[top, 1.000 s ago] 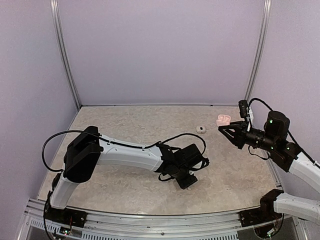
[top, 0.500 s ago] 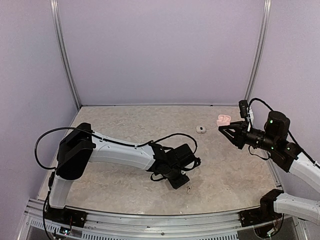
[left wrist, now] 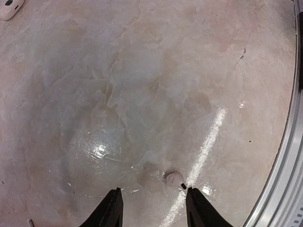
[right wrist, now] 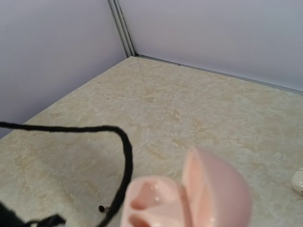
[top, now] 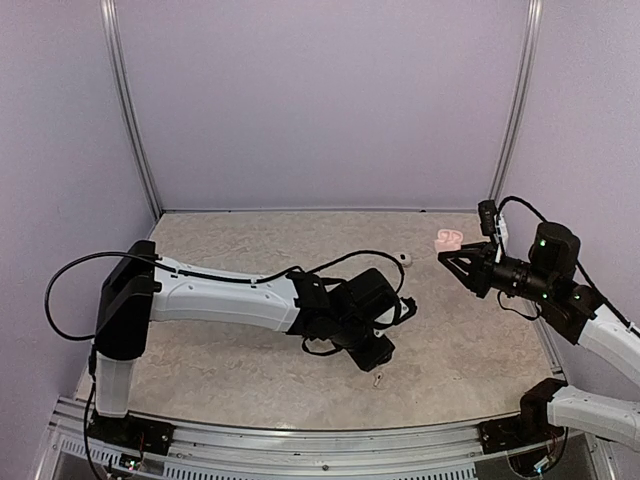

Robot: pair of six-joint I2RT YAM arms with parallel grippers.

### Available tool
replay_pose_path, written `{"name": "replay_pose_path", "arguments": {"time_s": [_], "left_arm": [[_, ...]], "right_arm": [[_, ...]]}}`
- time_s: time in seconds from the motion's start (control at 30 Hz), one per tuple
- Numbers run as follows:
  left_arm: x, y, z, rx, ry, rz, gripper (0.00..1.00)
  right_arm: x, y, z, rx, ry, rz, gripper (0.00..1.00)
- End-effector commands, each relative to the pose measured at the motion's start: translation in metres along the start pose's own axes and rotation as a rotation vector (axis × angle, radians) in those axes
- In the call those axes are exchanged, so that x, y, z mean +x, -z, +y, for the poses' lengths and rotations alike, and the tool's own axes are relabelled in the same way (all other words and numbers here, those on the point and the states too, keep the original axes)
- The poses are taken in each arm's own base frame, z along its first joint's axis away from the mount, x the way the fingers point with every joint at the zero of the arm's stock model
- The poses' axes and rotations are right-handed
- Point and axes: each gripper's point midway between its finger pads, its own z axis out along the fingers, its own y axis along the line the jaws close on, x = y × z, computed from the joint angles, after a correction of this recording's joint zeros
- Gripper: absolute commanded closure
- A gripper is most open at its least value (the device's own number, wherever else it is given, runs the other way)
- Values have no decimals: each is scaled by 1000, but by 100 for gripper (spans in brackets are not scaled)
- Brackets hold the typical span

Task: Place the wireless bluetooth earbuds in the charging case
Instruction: Move the left earbud to the center of the board.

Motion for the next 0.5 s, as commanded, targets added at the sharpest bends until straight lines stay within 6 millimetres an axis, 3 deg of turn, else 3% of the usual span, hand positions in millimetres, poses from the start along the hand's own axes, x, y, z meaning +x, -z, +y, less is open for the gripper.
{"name": "replay_pose_path", "arguments": {"time_s": [0.0,0.47], "left_arm": [[5,-16,-19,28,13,49,54],[27,-46,-19,-40,-32,159,61]], "right_arm": [[-6,4,-4,24,3,-17,100],[-4,4,-6,23,-2,-12,100]]}}
